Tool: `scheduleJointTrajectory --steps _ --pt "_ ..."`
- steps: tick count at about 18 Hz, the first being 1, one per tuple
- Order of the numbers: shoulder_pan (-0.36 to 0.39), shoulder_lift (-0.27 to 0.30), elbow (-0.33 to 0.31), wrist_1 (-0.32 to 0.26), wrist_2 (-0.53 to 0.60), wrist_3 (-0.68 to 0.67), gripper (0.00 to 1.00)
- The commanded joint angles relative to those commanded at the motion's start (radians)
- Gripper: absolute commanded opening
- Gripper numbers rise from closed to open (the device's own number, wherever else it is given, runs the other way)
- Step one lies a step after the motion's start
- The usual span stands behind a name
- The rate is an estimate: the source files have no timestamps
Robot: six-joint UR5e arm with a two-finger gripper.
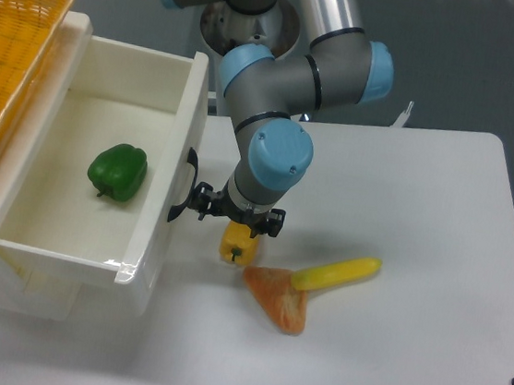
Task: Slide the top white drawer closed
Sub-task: 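Push the drawer front with the gripper, sliding the drawer shut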
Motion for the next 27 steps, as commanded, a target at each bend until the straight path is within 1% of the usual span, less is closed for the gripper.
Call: scheduleJointTrajectory --steps 4,8,27 --pt "-0.005 0.005 0.0 -0.002 -0.017 0.0 1.0" --pt "-0.026 0.014 0.0 -0.002 -0.025 -0.003 1.0" --pt "-0.149 0.034 -0.008 -0.003 -0.023 -0.008 1.0"
